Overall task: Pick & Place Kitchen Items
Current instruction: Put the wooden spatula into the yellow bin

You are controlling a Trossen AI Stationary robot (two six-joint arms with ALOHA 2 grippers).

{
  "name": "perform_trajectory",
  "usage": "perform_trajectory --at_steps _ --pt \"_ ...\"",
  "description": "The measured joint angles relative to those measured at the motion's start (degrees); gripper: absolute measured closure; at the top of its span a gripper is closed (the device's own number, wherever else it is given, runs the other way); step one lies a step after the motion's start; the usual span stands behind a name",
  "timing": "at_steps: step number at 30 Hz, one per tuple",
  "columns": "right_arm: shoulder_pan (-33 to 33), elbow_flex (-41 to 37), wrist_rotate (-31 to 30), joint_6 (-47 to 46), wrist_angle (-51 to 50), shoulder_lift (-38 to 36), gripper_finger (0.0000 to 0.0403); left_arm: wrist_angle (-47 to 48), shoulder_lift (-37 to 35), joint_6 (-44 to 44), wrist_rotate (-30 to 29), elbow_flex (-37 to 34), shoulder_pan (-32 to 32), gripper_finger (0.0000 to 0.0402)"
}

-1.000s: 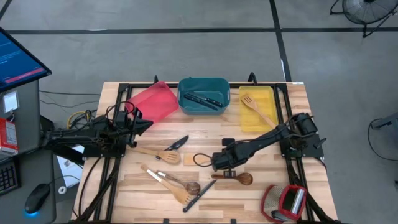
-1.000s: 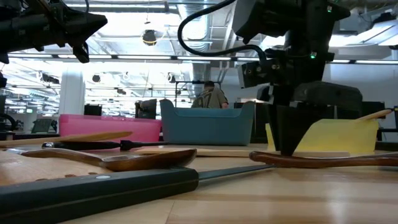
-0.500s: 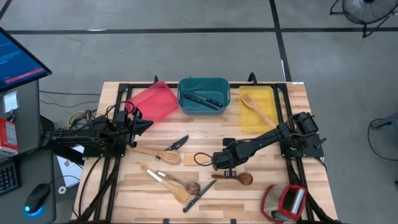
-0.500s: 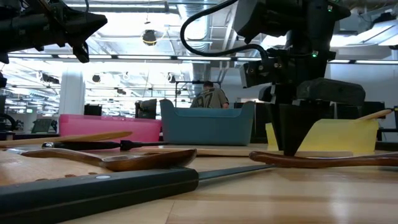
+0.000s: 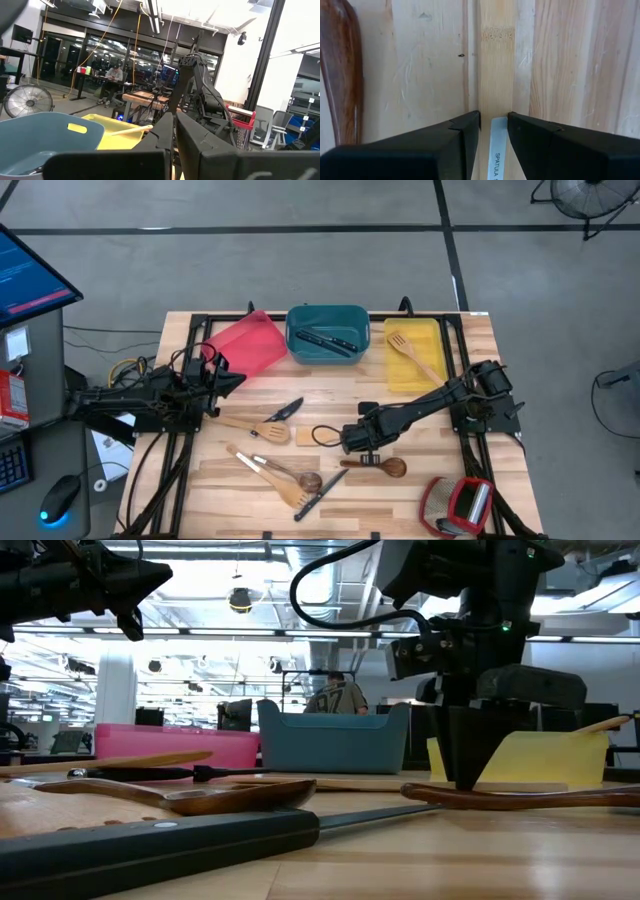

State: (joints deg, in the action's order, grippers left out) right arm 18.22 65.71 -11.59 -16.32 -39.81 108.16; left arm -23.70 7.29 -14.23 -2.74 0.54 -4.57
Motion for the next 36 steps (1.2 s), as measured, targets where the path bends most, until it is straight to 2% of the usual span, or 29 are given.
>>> perform_trajectory --at_steps 36 --pt "0.0 -0.7 1.2 -0.7 3.4 -0.1 0.0290 0.0 0.0 0.0 0.0 0.0 0.0 0.0399"
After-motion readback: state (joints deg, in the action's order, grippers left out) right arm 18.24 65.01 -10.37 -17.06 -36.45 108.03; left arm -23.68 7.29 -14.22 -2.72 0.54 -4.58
